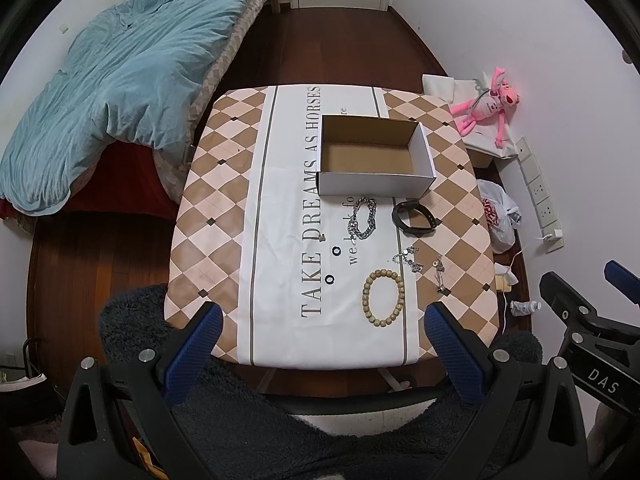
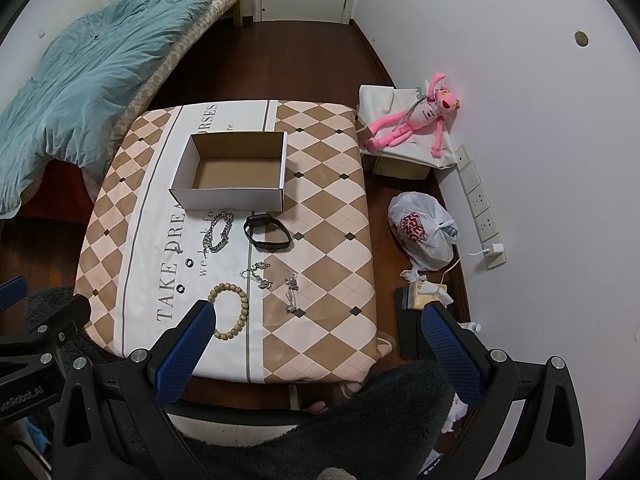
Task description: Organize jewelry
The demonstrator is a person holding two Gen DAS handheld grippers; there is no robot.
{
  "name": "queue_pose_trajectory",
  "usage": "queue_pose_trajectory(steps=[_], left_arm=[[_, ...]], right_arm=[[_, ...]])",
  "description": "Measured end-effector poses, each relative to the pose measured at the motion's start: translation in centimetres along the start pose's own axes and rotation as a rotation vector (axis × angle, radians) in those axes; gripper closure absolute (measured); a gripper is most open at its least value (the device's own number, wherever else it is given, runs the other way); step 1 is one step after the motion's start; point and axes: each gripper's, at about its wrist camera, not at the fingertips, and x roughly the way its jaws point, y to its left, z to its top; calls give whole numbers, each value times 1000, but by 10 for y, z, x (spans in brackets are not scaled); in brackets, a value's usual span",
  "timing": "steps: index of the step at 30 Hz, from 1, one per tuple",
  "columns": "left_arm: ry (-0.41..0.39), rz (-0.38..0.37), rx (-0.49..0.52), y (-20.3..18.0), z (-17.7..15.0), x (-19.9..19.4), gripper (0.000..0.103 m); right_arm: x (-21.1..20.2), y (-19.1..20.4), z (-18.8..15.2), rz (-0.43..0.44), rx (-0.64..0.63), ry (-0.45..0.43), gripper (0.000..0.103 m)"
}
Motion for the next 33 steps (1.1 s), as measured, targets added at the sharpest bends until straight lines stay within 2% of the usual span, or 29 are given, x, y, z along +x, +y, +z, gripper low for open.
queue_pose_trajectory(steps=[21, 27, 31, 33], left_arm=[[-19, -5, 4, -2, 4, -2, 0], [-43, 70, 14, 0, 12, 33, 0], [-11, 106, 30, -1, 14, 73, 0], [19, 124, 43, -4, 13, 95, 0]], right_arm=[[-6, -6, 4, 5, 32, -13, 0], [45, -21, 4, -13, 81, 48, 0], [97, -27, -10, 27, 106, 106, 0], [131, -24, -17, 34, 105, 142, 7]])
